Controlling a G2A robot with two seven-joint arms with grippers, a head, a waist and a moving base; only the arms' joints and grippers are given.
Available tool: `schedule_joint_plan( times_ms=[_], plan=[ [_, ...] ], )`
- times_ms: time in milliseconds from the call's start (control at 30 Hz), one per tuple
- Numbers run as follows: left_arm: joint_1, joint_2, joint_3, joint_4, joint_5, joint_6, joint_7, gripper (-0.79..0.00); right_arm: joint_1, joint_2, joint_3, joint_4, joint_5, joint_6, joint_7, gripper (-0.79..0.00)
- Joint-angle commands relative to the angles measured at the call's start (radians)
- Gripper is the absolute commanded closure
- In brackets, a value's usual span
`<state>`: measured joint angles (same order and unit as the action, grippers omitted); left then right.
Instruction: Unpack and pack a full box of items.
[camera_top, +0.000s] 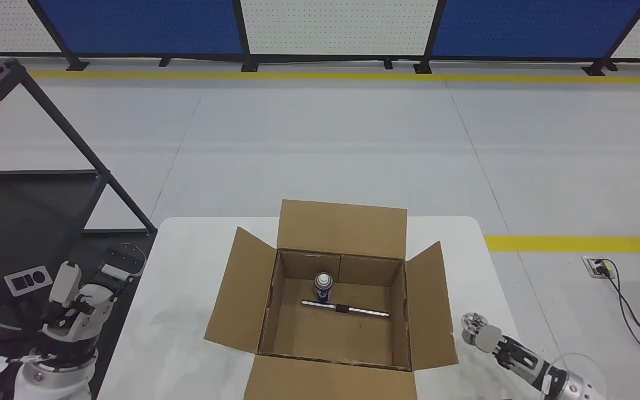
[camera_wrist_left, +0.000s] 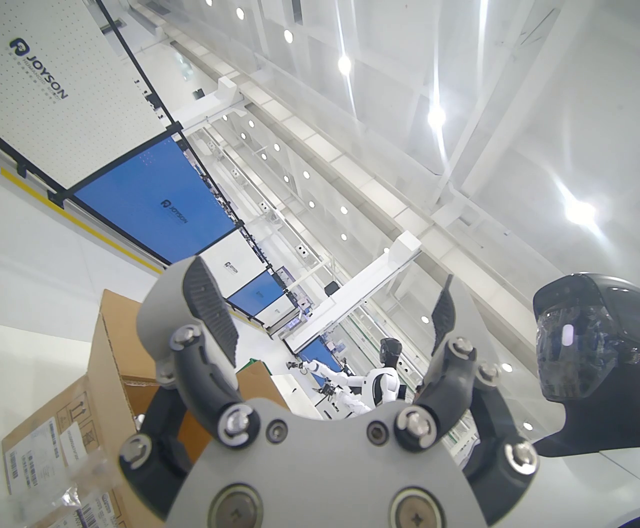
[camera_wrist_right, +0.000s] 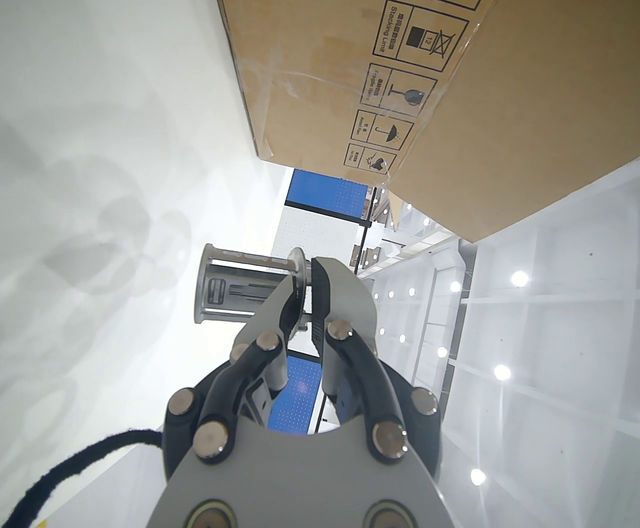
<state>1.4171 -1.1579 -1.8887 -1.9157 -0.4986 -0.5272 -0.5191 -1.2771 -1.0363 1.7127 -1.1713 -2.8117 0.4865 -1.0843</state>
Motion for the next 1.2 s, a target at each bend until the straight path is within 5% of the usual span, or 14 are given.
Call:
schedule_joint_plan(
  times_ms=[0, 1167],
  plan=[
    [0.000, 0.000, 0.000, 0.000, 0.000, 0.000, 0.000, -0.785, -0.001, 0.002, -0.001, -0.002, -0.004, 0.000, 0.002, 0.000],
    [0.000, 0.000, 0.000, 0.000, 0.000, 0.000, 0.000, -0.785, 0.041, 0.043, -0.094, 0.072, -0.066, 0.023, 0.045, 0.000]
  ],
)
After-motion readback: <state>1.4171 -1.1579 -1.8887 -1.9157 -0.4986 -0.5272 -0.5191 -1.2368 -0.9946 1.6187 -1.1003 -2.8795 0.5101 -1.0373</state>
